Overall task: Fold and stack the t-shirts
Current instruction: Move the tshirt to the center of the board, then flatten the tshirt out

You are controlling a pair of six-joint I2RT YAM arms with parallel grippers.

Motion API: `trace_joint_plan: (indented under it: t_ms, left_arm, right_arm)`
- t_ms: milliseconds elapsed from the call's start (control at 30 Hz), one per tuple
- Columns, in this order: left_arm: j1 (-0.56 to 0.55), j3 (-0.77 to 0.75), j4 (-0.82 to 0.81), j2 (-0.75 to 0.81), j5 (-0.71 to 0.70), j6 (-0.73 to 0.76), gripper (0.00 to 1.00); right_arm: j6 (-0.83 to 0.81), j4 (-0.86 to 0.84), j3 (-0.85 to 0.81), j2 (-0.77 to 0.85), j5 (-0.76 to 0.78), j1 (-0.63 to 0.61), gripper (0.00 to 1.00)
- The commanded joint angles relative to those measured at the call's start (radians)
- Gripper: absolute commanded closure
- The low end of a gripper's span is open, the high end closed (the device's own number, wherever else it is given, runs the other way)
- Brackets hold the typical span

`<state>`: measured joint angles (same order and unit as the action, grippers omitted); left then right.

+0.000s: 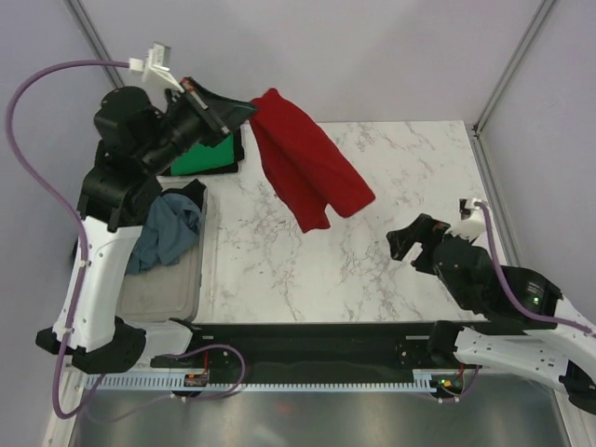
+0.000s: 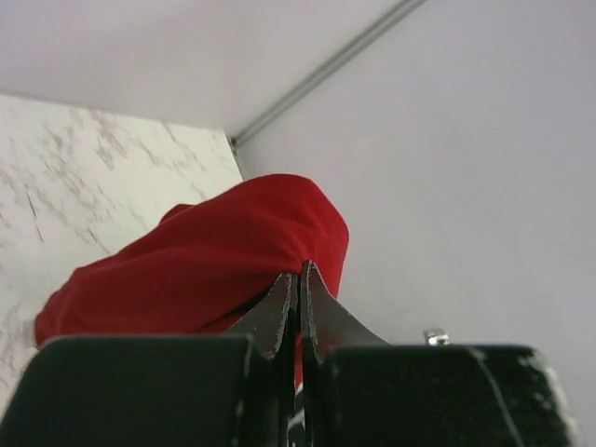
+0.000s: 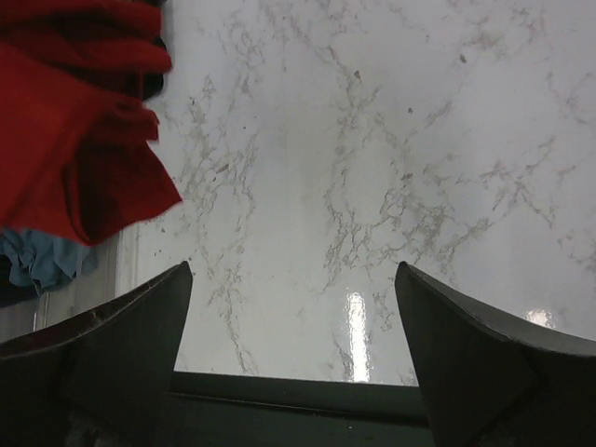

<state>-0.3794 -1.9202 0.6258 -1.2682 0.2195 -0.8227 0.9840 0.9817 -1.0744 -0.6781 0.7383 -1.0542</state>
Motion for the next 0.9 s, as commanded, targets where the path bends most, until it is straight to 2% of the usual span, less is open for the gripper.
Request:
trace_joint_plan:
  t_ms: [0,133,167,233,267,300,333,367,433,467,533,567,633,667,733,767,800,867]
  left_arm:
    - [-0.120,-0.048,0.032,-0.075,-0.043,0.019,0.98]
    - [-0.220,-0.031,0.087,-0.212,-0.045,-0.001,0.98]
    - [-0.269,-0.002,0.084,-0.236,-0.069,-0.018,0.94]
    - [-0.321,0.096,0.059,-0.351,-0.022,-0.041,0.72]
    - [-0.373,0.092,0.055,-0.417,0.019,-0.015,0.52]
    - [-0.394,0.076,0.086,-0.472,0.059,0.032,0.37]
    - [-0.412,0.055,0.119,-0.561,0.072,0.051,0.28]
    - [-0.436,0.015,0.156,-0.586,0.043,0.071,0.22]
    - [-0.440,0.029,0.216,-0.586,-0.020,0.109,0.18]
    - [-0.419,0.079,0.218,-0.542,-0.070,0.114,0.14]
    - [-0.371,0.140,0.216,-0.473,-0.095,0.119,0.13]
    - [-0.304,0.212,0.216,-0.391,-0.097,0.119,0.13]
    - [-0.219,0.294,0.209,-0.300,-0.104,0.120,0.14]
    - [-0.125,0.379,0.201,-0.202,-0.100,0.123,0.14]
    - [-0.029,0.456,0.180,-0.113,-0.066,0.152,0.14]
    - [0.055,0.516,0.181,-0.079,-0.052,0.180,0.13]
    - [0.089,0.541,0.183,-0.018,-0.040,0.194,0.13]
    - [0.150,0.617,0.181,0.030,-0.025,0.215,0.14]
  right_arm:
    - [0.012,0.133,-0.116,0.022,0.137,-0.001,0.02]
    - [0.033,0.207,-0.186,0.054,0.229,0.000,0.02]
    - [0.036,0.218,-0.190,0.057,0.245,0.000,0.02]
    - [0.039,0.221,-0.183,0.055,0.274,0.000,0.02]
    - [0.042,0.222,-0.173,0.048,0.273,0.000,0.02]
    - [0.042,0.222,-0.168,0.011,0.250,0.000,0.02]
    - [0.048,0.225,-0.167,-0.010,0.225,0.000,0.02]
    - [0.054,0.232,-0.159,-0.036,0.204,0.000,0.02]
    - [0.080,0.232,-0.150,-0.106,0.126,0.002,0.02]
    - [0.085,0.206,-0.125,-0.122,0.098,0.000,0.02]
    - [0.050,0.129,-0.082,-0.149,-0.021,0.000,0.02]
    - [0.007,0.029,-0.037,-0.156,-0.069,0.000,0.02]
    - [-0.025,-0.067,-0.003,-0.214,-0.158,0.000,0.02]
    - [-0.034,-0.146,0.017,-0.248,-0.251,0.000,0.02]
    - [-0.056,-0.246,0.028,-0.375,-0.331,-0.015,0.02]
    - [-0.054,-0.270,0.027,-0.423,-0.370,-0.026,0.02]
    - [-0.054,-0.297,0.027,-0.511,-0.394,-0.041,0.02]
    - [-0.054,-0.401,0.040,-0.586,-0.448,-0.046,0.02]
